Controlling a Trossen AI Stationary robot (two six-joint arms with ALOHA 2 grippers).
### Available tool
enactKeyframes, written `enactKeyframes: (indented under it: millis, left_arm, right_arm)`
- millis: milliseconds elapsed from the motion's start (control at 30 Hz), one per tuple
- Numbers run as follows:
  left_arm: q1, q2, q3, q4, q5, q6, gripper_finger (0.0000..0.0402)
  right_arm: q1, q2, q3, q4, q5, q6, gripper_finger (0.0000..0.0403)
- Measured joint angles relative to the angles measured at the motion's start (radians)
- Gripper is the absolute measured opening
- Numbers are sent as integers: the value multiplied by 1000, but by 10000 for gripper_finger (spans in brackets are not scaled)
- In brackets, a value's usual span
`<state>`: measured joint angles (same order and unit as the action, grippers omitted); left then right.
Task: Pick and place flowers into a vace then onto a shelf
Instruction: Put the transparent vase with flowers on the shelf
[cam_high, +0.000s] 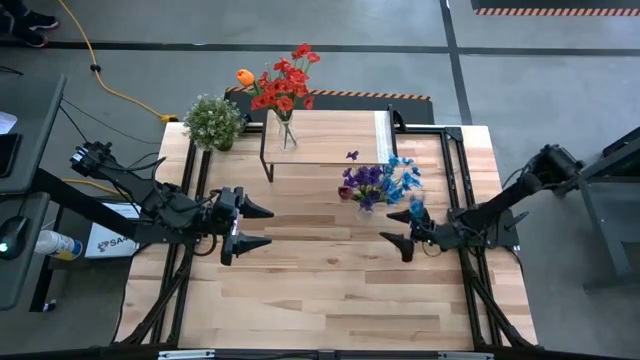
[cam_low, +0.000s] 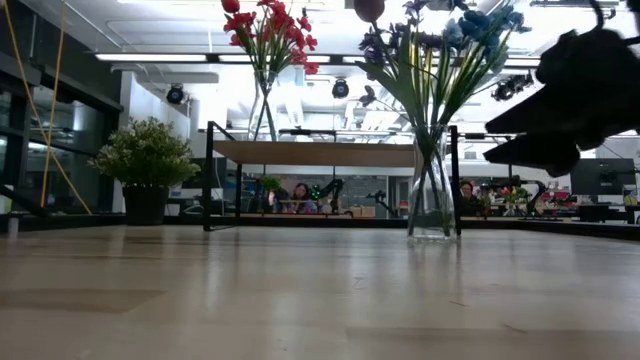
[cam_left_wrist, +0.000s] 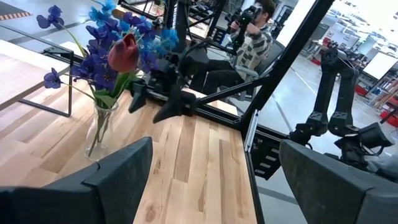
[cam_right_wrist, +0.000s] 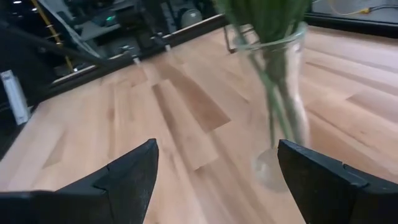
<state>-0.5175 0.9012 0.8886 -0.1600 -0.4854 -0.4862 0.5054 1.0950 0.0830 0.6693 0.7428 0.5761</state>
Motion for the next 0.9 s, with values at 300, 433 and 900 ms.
enactKeyframes:
  millis: [300, 433, 900]
  left_arm:
    - [0, 0, 0, 0, 0, 0, 381]
    - [0, 0, 0, 0, 6, 0, 381]
    - [0, 0, 0, 0, 9, 1, 381]
  right_arm:
    - [199, 0, -1, -168, 228, 251, 316]
    - [285, 0, -1, -199, 347, 287, 316]
    - [339, 190, -1, -65, 351, 409, 317]
